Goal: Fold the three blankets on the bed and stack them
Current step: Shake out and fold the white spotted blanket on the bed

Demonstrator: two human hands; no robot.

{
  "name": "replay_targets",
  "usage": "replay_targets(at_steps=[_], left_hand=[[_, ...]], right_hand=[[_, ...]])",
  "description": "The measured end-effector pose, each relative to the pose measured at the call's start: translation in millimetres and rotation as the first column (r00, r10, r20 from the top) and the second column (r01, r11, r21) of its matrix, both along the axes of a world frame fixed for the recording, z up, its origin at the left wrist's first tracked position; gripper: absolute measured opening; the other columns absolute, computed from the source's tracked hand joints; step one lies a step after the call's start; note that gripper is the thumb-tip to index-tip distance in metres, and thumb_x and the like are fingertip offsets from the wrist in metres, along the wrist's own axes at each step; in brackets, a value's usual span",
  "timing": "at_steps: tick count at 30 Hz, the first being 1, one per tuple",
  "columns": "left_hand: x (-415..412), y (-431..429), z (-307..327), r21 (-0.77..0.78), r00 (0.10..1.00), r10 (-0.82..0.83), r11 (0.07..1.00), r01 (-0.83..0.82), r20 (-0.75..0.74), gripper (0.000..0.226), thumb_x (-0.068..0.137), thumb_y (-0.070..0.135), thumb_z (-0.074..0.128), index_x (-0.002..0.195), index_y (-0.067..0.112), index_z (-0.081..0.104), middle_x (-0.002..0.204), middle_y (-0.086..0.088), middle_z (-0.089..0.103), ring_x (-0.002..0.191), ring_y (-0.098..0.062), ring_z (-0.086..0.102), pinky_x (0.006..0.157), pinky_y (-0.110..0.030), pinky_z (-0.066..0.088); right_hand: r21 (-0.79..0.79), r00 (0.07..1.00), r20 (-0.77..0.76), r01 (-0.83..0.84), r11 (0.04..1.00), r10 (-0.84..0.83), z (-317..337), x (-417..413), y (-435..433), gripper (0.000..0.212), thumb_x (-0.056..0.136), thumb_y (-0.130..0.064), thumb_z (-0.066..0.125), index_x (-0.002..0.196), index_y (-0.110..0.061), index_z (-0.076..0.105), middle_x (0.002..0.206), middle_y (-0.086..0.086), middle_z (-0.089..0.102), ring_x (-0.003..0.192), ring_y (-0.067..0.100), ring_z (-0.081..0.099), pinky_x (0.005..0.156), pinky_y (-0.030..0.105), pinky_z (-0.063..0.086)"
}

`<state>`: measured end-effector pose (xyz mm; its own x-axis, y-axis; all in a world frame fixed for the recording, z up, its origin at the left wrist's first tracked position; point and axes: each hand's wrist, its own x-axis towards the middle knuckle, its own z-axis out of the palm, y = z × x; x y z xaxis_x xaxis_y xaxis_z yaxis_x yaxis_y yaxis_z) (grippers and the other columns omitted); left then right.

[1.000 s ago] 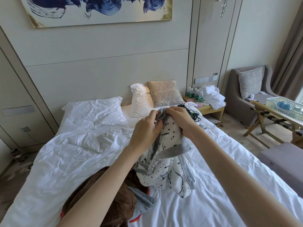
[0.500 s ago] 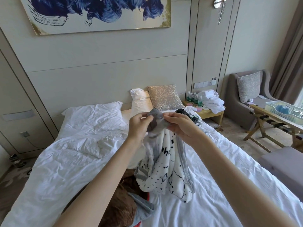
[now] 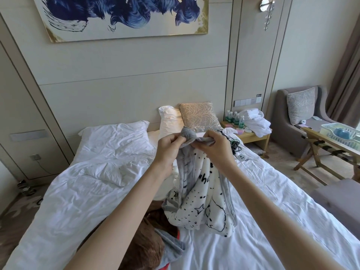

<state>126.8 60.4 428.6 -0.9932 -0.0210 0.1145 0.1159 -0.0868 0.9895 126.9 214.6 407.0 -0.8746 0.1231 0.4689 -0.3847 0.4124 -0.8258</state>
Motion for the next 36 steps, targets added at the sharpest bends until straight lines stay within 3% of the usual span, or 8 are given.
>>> replay_targets(at_steps=[5,10,19,22,25,29,32,36], left_hand=[[3,-9,-4,0.022,0.993,-0.118,0.993,0.118,0.011,0.027,0.092,0.002,0.055,0.075,0.013,0.073,0.069,-0.009,0.064,0.055,-0.015,0.061,0.054,-0.023,0.052],[3,-2,-6,-0.003,0.998,-0.061,0.998,0.061,0.005,0.019,0.093,0.001,0.056,0.086,0.011,0.07,0.083,-0.013,0.065,0.067,-0.017,0.063,0.058,-0.023,0.054],[7,-2,-14,0.088,0.962,-0.272,0.958,0.273,-0.024,0.028,0.09,0.022,0.068,0.113,0.006,0.07,0.107,-0.015,0.072,0.096,-0.024,0.07,0.087,-0.032,0.057],[6,-1,-19,0.061,0.987,-0.148,0.987,0.152,-0.061,0.023,0.087,0.01,0.071,0.11,0.005,0.07,0.104,-0.016,0.072,0.097,-0.026,0.07,0.084,-0.032,0.058],[5,2,-22,0.118,0.995,-0.095,0.988,0.095,-0.006,0.015,0.089,0.005,0.067,0.104,0.002,0.071,0.096,-0.015,0.072,0.089,-0.025,0.07,0.073,-0.028,0.058],[4,6,-20,0.205,0.991,-0.095,0.976,0.074,0.097,0.021,0.091,0.004,0.064,0.11,-0.003,0.069,0.1,-0.018,0.069,0.086,-0.026,0.066,0.067,-0.026,0.057],[3,2,-21,0.259,0.988,-0.094,0.964,0.058,0.126,0.023,0.091,0.004,0.063,0.112,-0.003,0.069,0.101,-0.017,0.069,0.086,-0.024,0.065,0.075,-0.029,0.056],[3,-3,-22,0.205,0.994,-0.065,0.978,0.046,0.089,0.013,0.089,0.005,0.066,0.101,0.005,0.073,0.092,-0.01,0.072,0.078,-0.017,0.068,0.066,-0.023,0.057]], right_hand=[[0.277,0.973,-0.092,0.231,0.933,-0.213,3,4,9,0.04,0.085,-0.048,0.066,0.063,-0.024,0.043,0.068,-0.006,0.053,0.06,0.015,0.05,0.046,0.025,0.026],[0.505,0.976,-0.106,0.22,0.835,-0.193,8,8,7,0.047,0.092,-0.049,0.055,0.058,-0.022,0.038,0.069,-0.002,0.053,0.062,0.023,0.05,0.045,0.025,0.022],[0.284,0.977,0.075,0.172,0.943,-0.201,9,6,4,0.034,0.087,-0.047,0.062,0.07,-0.018,0.055,0.036,-0.008,0.051,0.035,0.006,0.055,0.045,0.023,0.038],[0.163,0.979,0.082,0.17,0.972,-0.185,5,6,0,0.038,0.084,-0.043,0.069,0.096,-0.02,0.042,0.055,-0.006,0.062,0.044,0.008,0.062,0.046,0.025,0.044],[0.022,0.992,-0.009,0.124,0.992,-0.124,-2,8,-5,0.046,0.081,-0.03,0.075,0.102,-0.018,0.036,0.091,0.001,0.061,0.066,0.027,0.067,0.062,0.046,0.054],[0.202,0.98,-0.2,0.053,0.978,-0.012,-9,10,-7,0.019,0.086,-0.002,0.062,0.093,-0.018,0.055,0.098,-0.008,0.054,0.075,0.01,0.063,0.066,0.034,0.054],[0.261,0.971,-0.189,-0.096,0.961,0.148,-14,12,-7,0.03,0.081,0.014,0.057,0.098,-0.009,0.064,0.102,-0.001,0.054,0.086,0.014,0.063,0.075,0.027,0.056],[0.384,0.975,-0.195,-0.024,0.923,0.107,-12,10,2,0.012,0.081,-0.008,0.073,0.086,-0.014,0.064,0.087,-0.009,0.058,0.077,0.011,0.059,0.068,0.037,0.052]])
